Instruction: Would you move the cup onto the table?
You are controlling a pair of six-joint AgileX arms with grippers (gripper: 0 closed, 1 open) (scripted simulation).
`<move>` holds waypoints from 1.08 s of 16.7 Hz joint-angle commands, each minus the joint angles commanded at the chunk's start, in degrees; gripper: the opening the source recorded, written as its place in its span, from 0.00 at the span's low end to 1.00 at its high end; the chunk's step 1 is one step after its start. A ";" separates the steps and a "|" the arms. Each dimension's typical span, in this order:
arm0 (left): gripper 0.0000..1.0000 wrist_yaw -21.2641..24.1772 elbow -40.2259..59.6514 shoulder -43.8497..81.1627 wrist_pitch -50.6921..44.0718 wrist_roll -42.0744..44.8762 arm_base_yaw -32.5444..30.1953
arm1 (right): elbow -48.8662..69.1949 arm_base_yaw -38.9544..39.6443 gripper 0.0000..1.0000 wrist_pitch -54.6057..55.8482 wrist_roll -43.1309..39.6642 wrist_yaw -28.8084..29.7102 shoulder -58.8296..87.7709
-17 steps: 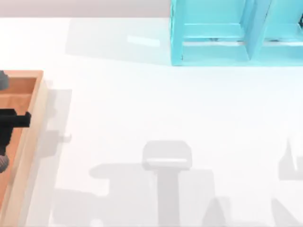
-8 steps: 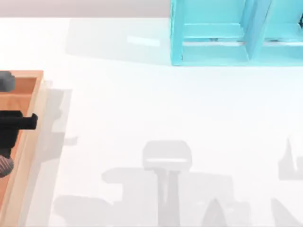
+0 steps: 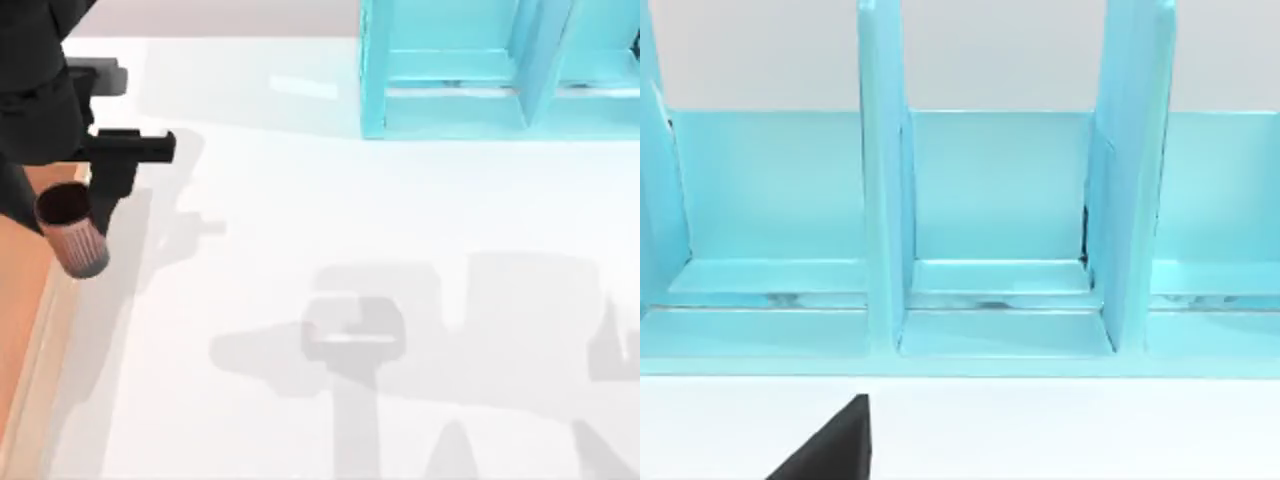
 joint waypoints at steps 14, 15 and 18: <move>0.00 -0.03 48.65 34.42 -10.49 -15.28 -16.03 | 0.00 0.00 1.00 0.00 0.00 0.00 0.00; 0.00 -0.03 48.65 34.42 -10.49 -15.28 -16.03 | 0.00 0.00 1.00 0.00 0.00 0.00 0.00; 0.00 0.01 48.32 34.37 -10.21 -15.14 -15.75 | 0.00 0.00 1.00 0.00 0.00 0.00 0.00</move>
